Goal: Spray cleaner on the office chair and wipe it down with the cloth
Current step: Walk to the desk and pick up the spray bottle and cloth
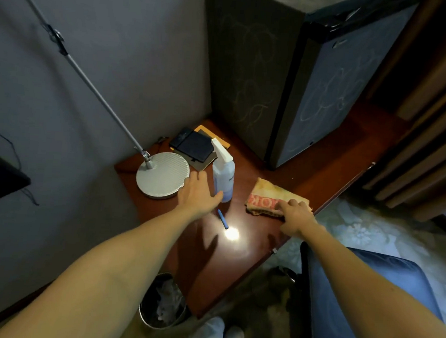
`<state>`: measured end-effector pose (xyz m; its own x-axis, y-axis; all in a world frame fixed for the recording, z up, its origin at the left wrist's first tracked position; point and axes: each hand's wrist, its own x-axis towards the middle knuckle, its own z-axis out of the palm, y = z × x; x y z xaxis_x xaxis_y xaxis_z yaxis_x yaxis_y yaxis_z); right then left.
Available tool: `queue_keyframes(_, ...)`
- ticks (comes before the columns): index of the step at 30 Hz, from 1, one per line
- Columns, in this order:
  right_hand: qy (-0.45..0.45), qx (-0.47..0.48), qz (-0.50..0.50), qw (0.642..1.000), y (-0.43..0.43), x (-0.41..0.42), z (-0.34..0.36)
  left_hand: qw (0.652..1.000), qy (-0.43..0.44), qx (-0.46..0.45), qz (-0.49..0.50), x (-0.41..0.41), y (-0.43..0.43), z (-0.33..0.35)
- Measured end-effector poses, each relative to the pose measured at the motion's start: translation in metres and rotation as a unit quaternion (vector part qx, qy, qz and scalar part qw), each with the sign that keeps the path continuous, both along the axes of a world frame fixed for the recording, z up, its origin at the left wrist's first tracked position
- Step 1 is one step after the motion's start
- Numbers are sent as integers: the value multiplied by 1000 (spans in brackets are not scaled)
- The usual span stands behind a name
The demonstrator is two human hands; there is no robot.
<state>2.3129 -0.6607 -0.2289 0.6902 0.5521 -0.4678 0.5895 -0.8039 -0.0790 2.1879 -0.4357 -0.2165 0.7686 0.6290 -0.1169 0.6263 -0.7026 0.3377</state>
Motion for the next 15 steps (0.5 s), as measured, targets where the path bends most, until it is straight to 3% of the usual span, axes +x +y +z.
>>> queue_keyframes(6,-14,18,27,999,15,33,-17,991,-80,-52,97,48,9,-2)
queue_keyframes(15,2,6,6,1000,40,77,-68,962,-235,-84,108,94,10,-45)
